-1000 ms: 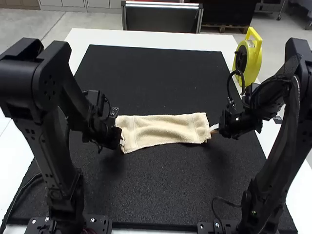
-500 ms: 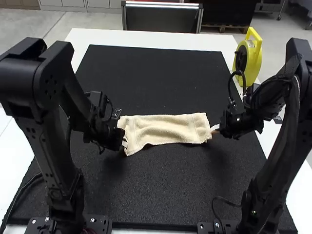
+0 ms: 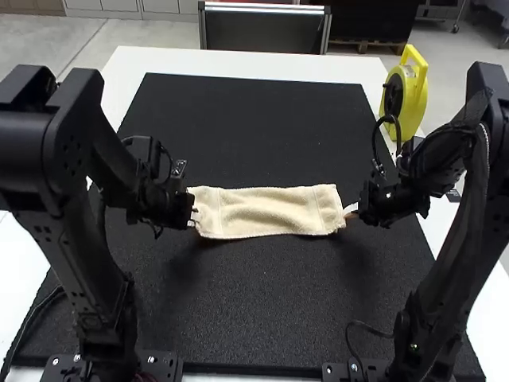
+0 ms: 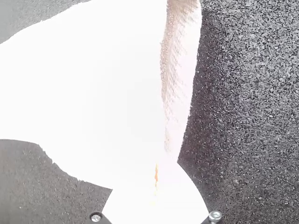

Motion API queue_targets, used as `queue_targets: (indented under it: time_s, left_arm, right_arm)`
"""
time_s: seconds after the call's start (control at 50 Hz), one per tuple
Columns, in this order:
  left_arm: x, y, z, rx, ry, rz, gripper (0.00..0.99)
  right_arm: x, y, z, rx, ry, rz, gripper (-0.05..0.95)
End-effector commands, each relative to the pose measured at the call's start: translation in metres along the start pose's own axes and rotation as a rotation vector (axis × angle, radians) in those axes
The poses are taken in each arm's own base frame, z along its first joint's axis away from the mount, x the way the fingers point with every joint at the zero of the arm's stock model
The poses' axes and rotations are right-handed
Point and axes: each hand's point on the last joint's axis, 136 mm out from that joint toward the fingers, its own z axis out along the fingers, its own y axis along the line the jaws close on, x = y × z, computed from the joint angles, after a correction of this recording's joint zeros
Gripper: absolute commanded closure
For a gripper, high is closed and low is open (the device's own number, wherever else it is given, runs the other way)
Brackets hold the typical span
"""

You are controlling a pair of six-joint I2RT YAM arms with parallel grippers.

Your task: Fold the towel.

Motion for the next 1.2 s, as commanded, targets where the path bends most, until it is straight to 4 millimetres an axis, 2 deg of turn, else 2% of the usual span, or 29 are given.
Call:
queue_targets:
  time_s: [0.0, 0.42, 0.92, 1.18]
  left_arm:
    - [-0.018, 0.004, -0.006, -0.007, -0.049, 0.028, 0.970]
    - [-0.031, 0.031, -0.013, -0.100, -0.112, 0.077, 0.970]
    - [-0.022, 0.062, -0.006, -0.170, -0.109, 0.107, 0.969]
    - [-0.027, 0.069, -0.001, -0.189, -0.134, 0.127, 0.969]
  right_arm:
    - [0.009, -0.003, 0.001, -0.019, 0.011, 0.020, 0.92]
    - [0.010, -0.003, 0.001, -0.019, 0.012, 0.024, 0.92]
    - [0.009, -0.002, 0.002, -0.021, 0.008, 0.022, 0.92]
    - [0.008, -0.001, 0.006, -0.025, 0.007, 0.015, 0.92]
